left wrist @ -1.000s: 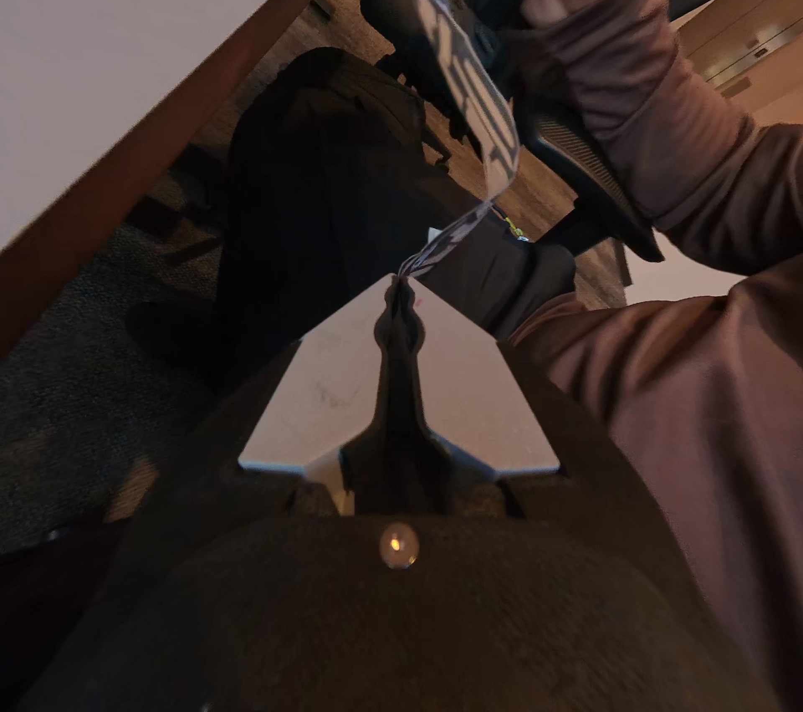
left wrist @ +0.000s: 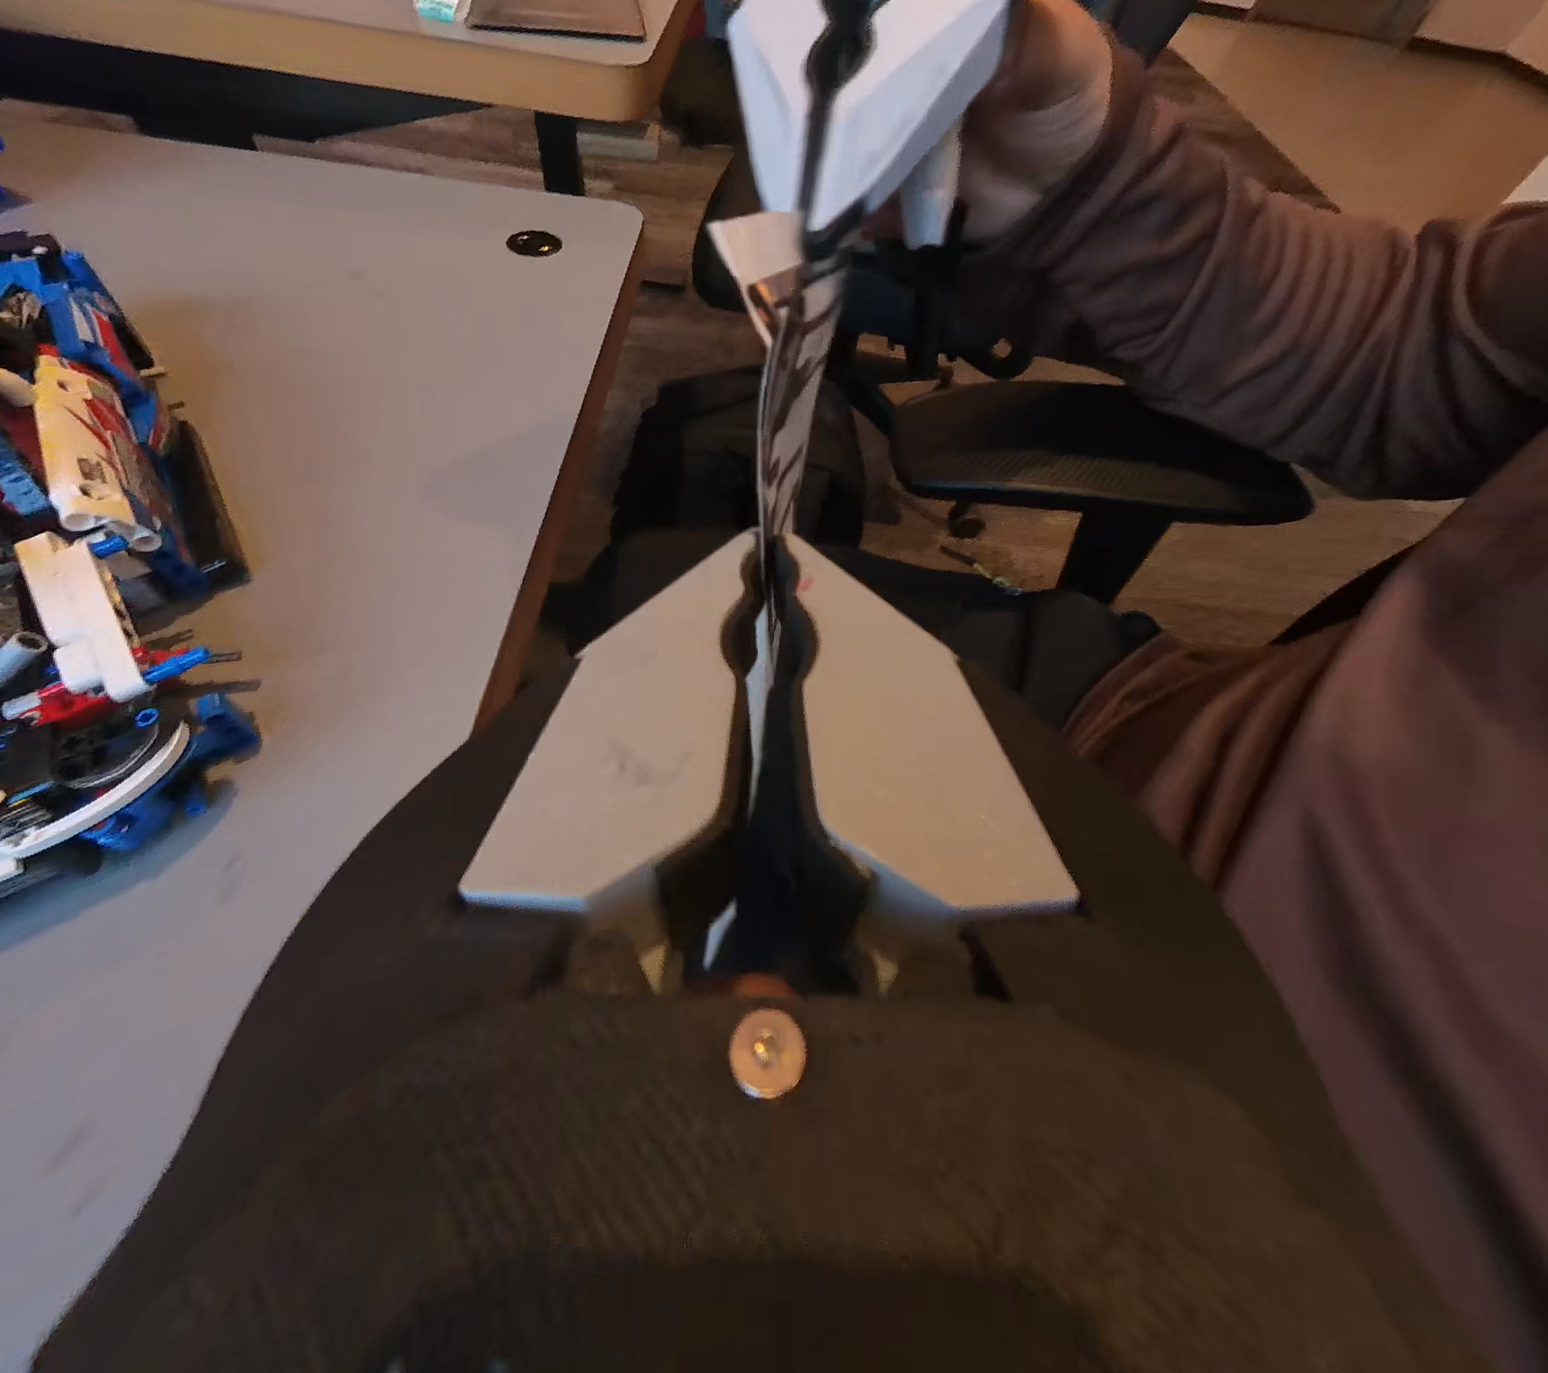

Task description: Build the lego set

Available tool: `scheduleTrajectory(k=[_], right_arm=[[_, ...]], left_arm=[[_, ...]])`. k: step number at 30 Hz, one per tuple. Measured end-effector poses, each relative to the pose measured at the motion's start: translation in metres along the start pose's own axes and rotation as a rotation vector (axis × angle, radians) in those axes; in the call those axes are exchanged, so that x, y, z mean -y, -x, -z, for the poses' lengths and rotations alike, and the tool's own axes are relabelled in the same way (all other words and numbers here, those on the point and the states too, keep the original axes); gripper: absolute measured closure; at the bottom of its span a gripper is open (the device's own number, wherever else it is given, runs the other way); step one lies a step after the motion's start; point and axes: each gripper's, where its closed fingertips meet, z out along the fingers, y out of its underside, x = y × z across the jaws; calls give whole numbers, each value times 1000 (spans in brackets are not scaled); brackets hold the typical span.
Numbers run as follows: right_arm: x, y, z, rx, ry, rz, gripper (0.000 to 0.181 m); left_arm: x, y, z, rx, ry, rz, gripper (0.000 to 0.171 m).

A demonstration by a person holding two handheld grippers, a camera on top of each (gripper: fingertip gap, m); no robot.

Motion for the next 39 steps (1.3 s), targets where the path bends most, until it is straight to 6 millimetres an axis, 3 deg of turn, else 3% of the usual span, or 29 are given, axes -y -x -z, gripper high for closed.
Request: scheduleTrajectory(k=[2,4,6,11,15,20,30,34,39], right_arm=[[-4,-21,4,-118,20,-7,181],[-18,-54,8,-353,112,7,181],[-19,-74,18,-572,160,109,158],[12,-43,26,-619,76,251,156],[-3,8,-9,-370,126,355,171],[-34,-7,-34,-382,248,385,162],[-36,12,-43,-199,162,383,151],[-43,22,-47,-149,179,417,170],[-44,12,-48,-226,199,421,175]], left_arm=[[5,-9,-1,-43,-39,39,171],[12,-14,0,-96,-88,138,171],[10,-11,-1,-122,-93,256,171],[0,12,1,-76,-106,402,171],[1,11,1,-106,-127,436,171],[9,-5,2,-169,-153,370,171],[8,-28,8,-236,-101,138,171],[4,-29,10,-210,-64,66,171],[1,-21,10,-144,-28,61,169]])
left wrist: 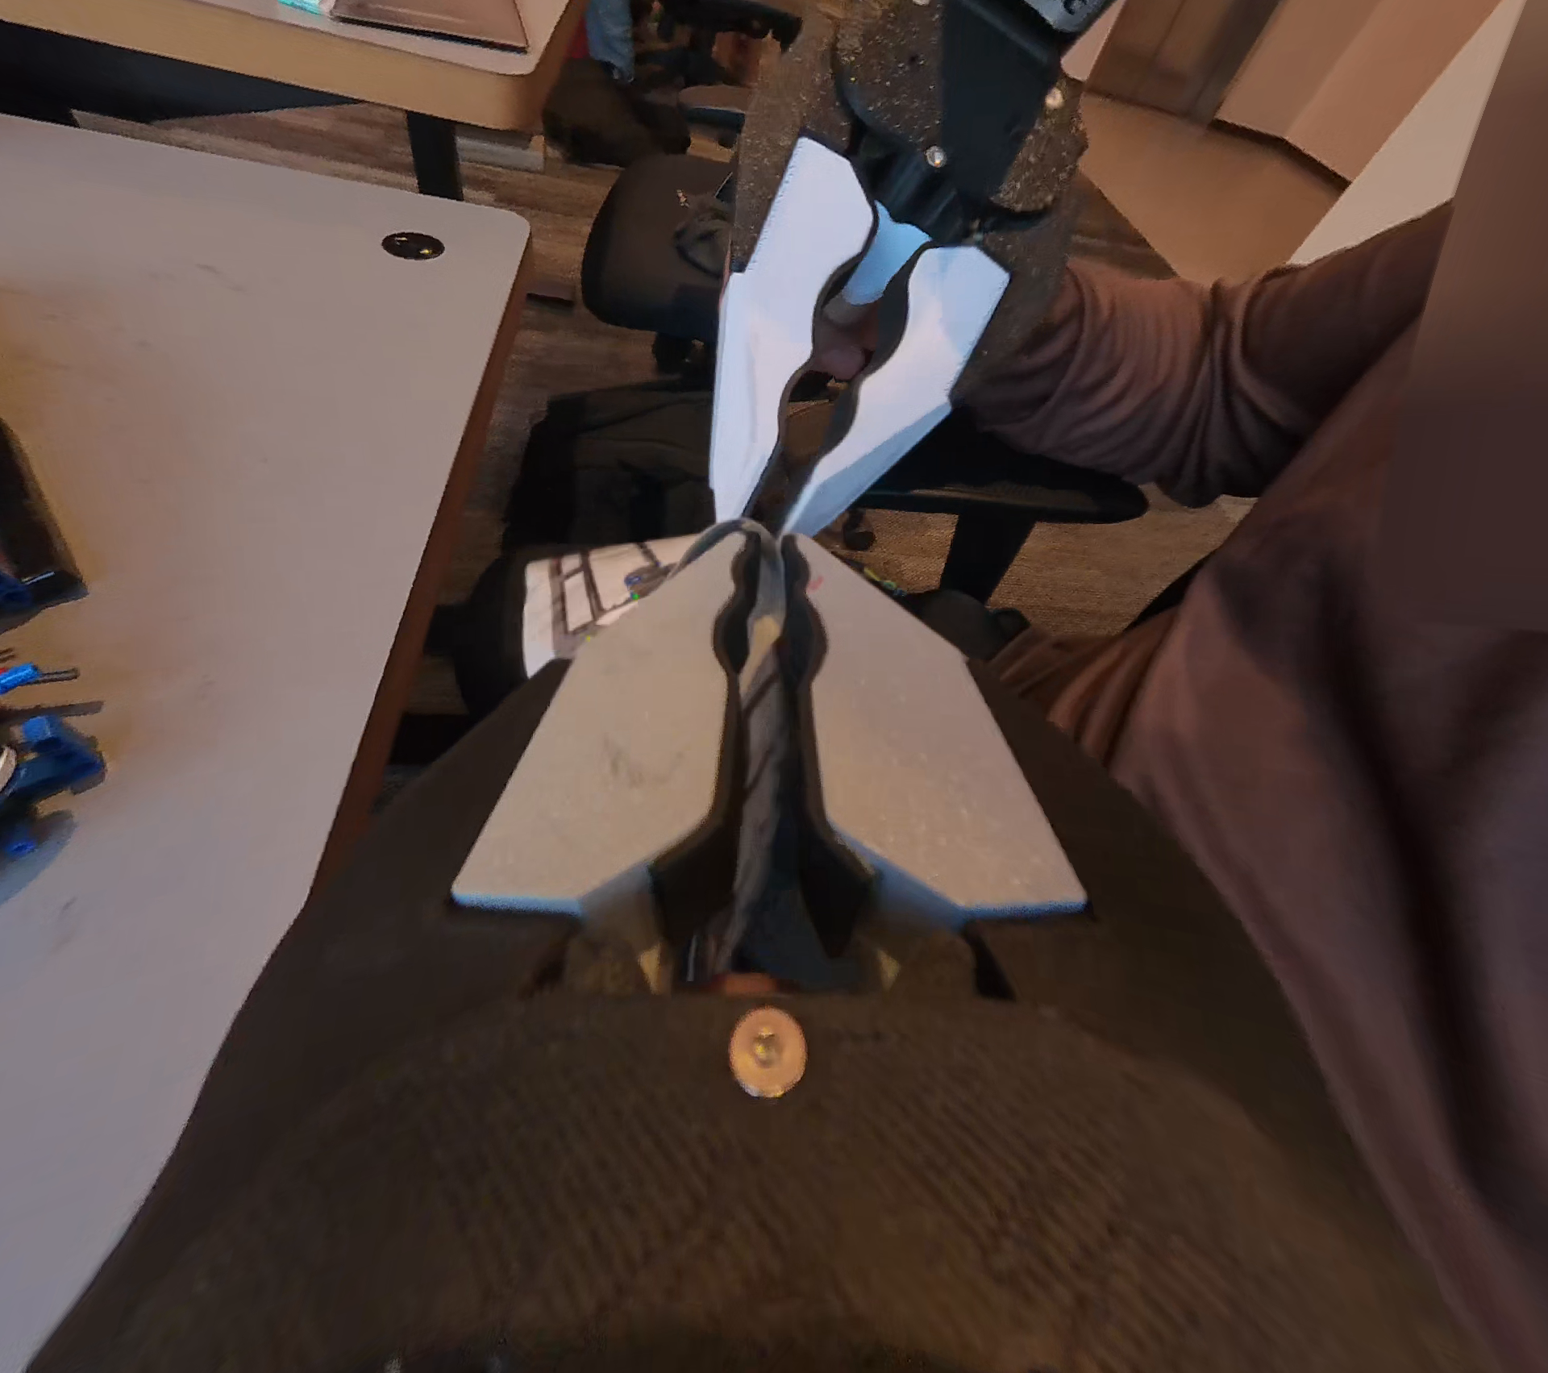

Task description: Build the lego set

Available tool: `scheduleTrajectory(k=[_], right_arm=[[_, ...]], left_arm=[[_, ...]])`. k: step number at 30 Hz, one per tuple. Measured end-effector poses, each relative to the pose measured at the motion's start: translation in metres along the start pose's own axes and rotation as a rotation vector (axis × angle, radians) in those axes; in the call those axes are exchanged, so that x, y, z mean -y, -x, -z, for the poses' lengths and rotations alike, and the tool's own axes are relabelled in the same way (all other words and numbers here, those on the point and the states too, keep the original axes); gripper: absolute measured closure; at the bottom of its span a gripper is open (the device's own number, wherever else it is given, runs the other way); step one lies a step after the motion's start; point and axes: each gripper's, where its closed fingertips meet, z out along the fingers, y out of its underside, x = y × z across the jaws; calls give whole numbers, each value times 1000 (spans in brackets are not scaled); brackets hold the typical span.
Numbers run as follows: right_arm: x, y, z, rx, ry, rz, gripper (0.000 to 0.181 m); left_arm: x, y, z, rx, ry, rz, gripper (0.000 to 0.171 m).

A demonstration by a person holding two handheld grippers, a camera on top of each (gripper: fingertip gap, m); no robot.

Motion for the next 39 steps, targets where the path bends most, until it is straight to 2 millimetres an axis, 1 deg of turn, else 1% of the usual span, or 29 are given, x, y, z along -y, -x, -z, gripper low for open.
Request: scheduleTrajectory(k=[2,6,9,12,15,19,24,32,34,37,39], right_arm=[[0,-3,1,-33,12,22,176],[3,-9,3,-122,39,88,177],[2,-14,3,-226,91,193,177],[3,-18,2,-325,132,311,178],[1,-21,2,-404,184,410,178],[5,-26,6,-501,216,508,178],[8,-29,7,-633,277,656,178],[11,-27,7,-679,291,715,180],[11,-27,7,-681,292,716,179],[11,-25,6,-663,270,691,178],[12,-23,5,-623,226,633,177]], left_arm=[[5,1,3,3,-15,41,167],[10,7,5,51,-32,103,169],[9,13,4,104,-27,170,168],[8,12,1,102,-47,236,167],[9,14,0,113,-69,258,166],[15,16,1,122,-125,286,165],[17,20,3,163,-202,301,168],[18,19,7,176,-213,298,166],[18,19,7,183,-214,286,168],[19,18,8,199,-207,233,171],[17,20,9,232,-188,178,171]])
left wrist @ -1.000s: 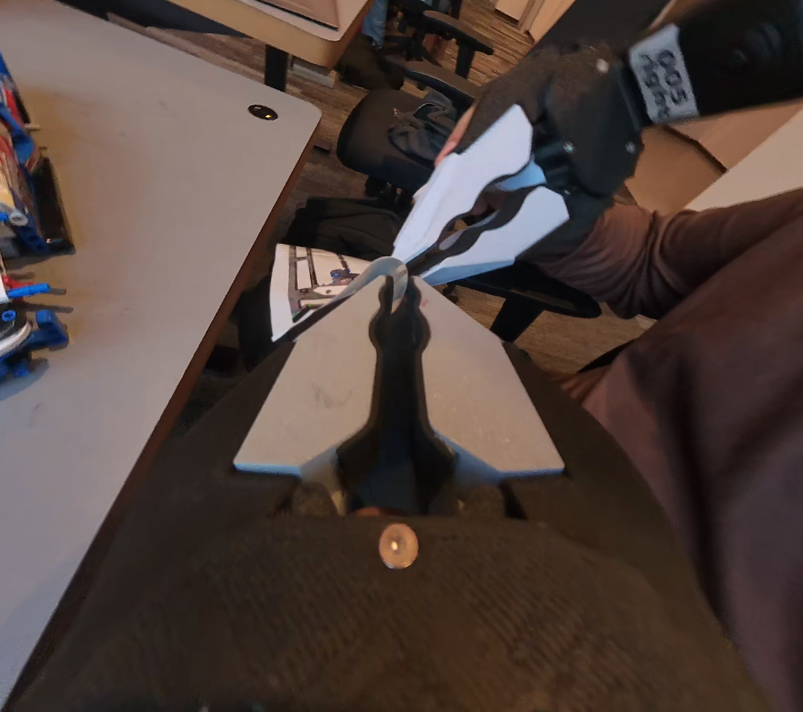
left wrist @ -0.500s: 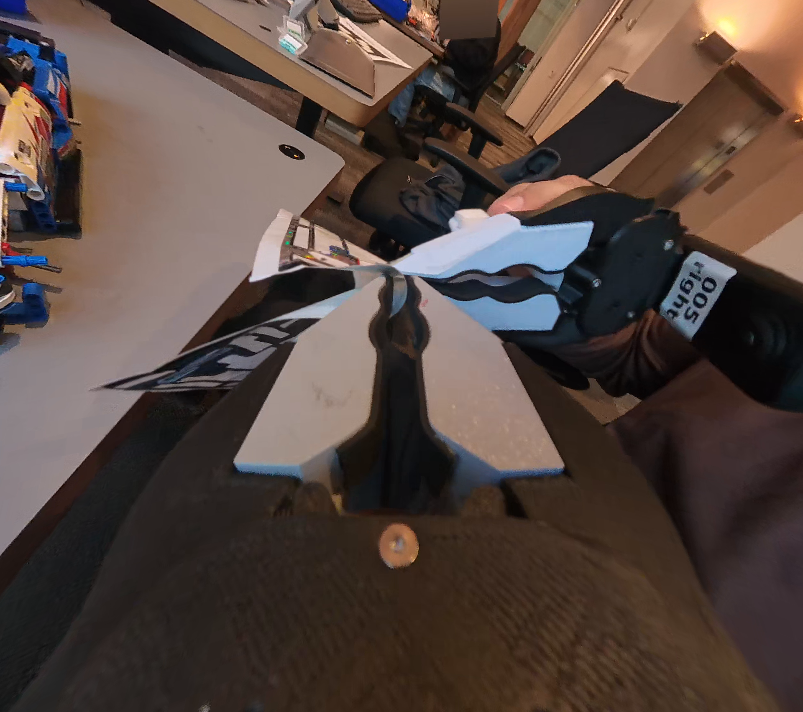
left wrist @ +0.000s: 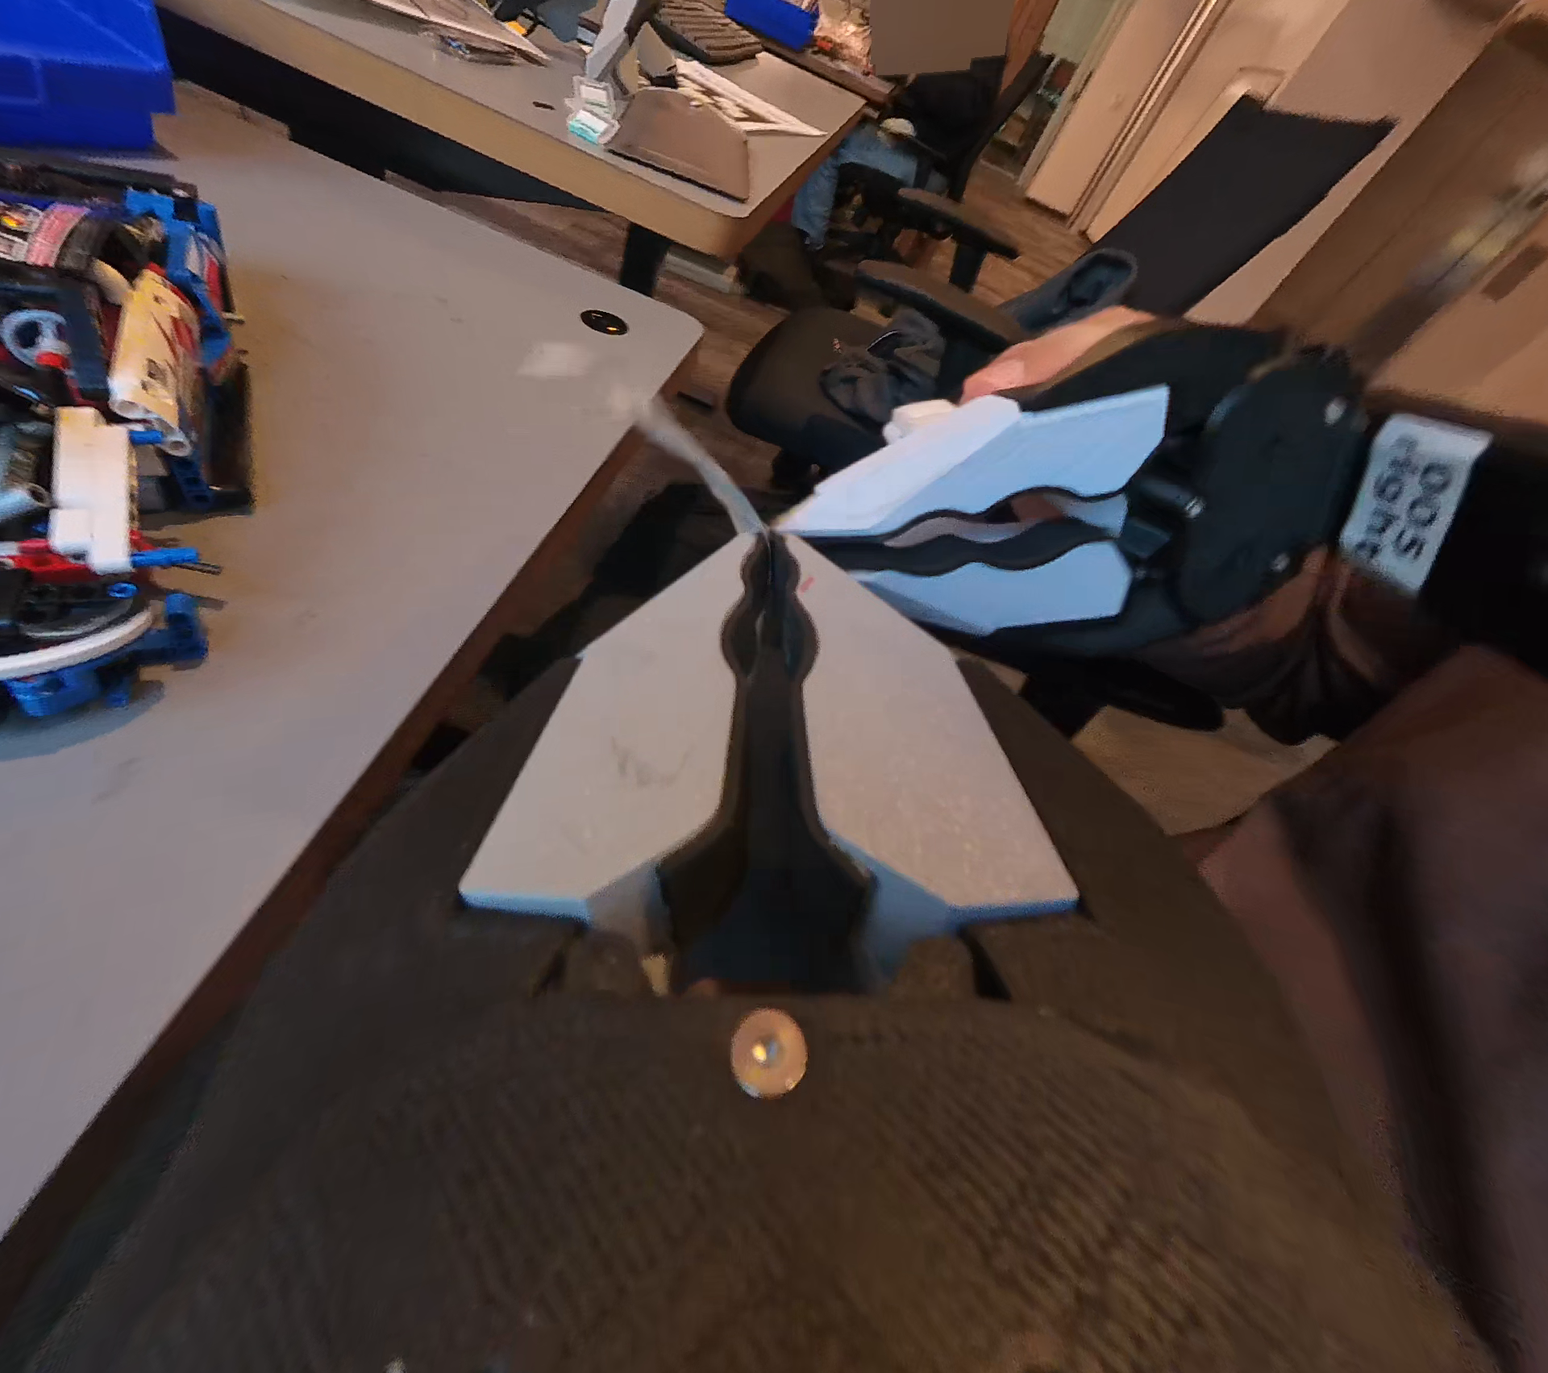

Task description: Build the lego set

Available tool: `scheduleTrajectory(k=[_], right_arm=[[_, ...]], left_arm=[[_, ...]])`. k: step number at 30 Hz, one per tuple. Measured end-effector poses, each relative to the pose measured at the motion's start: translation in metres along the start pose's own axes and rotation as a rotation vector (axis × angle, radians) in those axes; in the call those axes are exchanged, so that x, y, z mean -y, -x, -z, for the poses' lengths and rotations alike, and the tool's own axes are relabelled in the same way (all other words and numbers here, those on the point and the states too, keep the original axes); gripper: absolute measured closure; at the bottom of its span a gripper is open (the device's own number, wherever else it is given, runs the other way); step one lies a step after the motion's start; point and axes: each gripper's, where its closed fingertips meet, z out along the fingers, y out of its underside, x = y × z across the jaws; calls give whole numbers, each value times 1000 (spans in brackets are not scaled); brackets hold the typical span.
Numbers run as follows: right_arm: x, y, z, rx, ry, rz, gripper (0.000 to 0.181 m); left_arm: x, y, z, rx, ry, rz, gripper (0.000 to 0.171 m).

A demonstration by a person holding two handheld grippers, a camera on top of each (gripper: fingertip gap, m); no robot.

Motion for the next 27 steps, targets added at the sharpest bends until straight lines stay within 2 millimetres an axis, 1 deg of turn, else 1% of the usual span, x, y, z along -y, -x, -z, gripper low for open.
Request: scheduleTrajectory(k=[1,3,4,6,8,11,13,15,18,20,23,27], right_arm=[[2,2,1,32,-34,-51,181],[10,4,6,128,-134,-205,180],[12,1,9,169,-178,-291,180],[10,-11,14,204,-231,-437,174],[7,-18,16,230,-253,-512,167],[10,-8,15,293,-254,-520,161],[12,-1,13,350,-267,-566,159],[10,1,12,389,-278,-621,154],[5,-3,11,397,-275,-671,153],[2,-4,8,381,-256,-673,155],[-3,2,4,398,-221,-655,155],[-1,3,9,457,-267,-688,154]], left_arm=[[-1,1,0,11,9,-35,171],[-2,2,1,13,29,-67,171],[-3,3,1,14,38,-72,171],[-4,5,2,17,49,-66,171],[-5,5,1,14,55,-60,171],[-8,3,-1,-7,78,-64,171],[-12,1,-2,-23,95,-74,171],[-14,-2,-2,-47,110,-77,171],[-18,-6,-4,-73,121,-74,171],[-21,-8,-6,-78,133,-84,171],[-25,-11,-7,-90,142,-96,171],[-24,-19,-6,-129,139,-118,171]])
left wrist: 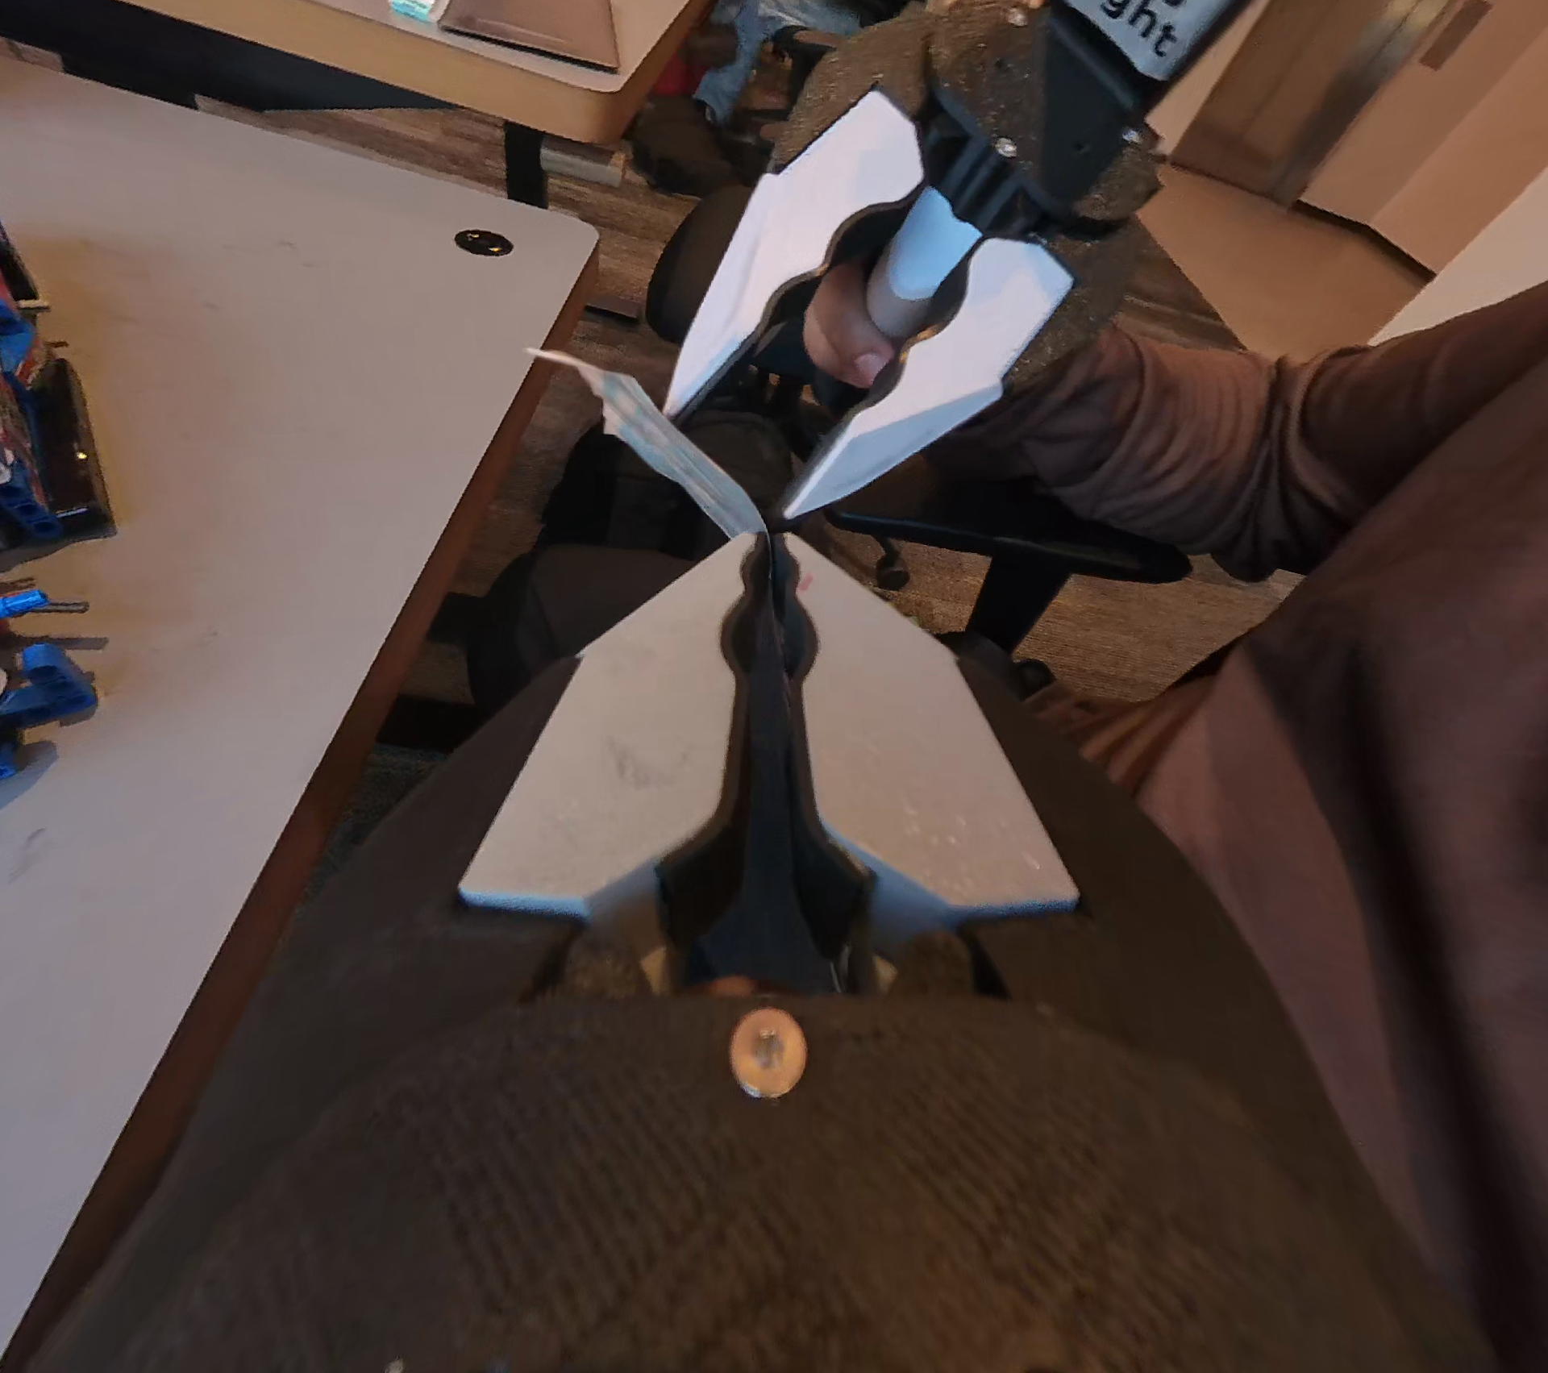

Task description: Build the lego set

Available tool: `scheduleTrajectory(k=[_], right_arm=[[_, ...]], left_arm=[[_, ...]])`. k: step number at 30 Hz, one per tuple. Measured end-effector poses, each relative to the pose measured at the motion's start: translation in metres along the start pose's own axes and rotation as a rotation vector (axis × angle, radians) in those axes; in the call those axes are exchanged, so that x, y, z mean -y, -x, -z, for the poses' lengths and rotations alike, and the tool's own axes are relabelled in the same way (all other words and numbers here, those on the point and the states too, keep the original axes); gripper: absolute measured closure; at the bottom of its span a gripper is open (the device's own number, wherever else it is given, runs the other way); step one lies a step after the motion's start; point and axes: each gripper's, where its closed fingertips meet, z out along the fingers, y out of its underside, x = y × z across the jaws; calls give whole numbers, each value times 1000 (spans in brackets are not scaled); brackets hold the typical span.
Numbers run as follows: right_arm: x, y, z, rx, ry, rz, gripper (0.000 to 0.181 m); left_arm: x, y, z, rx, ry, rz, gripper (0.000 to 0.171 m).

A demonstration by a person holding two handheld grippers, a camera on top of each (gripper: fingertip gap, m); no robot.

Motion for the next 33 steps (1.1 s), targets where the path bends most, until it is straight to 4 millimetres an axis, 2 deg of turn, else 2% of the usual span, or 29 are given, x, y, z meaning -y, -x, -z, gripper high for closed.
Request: scheduleTrajectory(k=[6,7,8,13,23,29,33], right_arm=[[0,16,8,179,-50,-45,148],[-2,24,10,243,-44,-58,137],[-4,29,11,278,-32,-71,136],[-8,29,5,245,-12,-44,161],[-18,28,-1,251,37,-98,171],[-25,28,-7,234,78,-96,174],[-20,25,-5,223,62,-110,175]], left_arm=[[-3,-16,-2,-70,33,-96,171],[-2,-18,-1,-73,31,-118,171],[-1,-19,-1,-80,28,-132,171],[4,-18,4,-92,11,-100,171],[11,-9,8,-70,-23,-32,171],[2,-4,4,-58,10,-12,171],[-4,-4,1,-54,38,-4,171]])
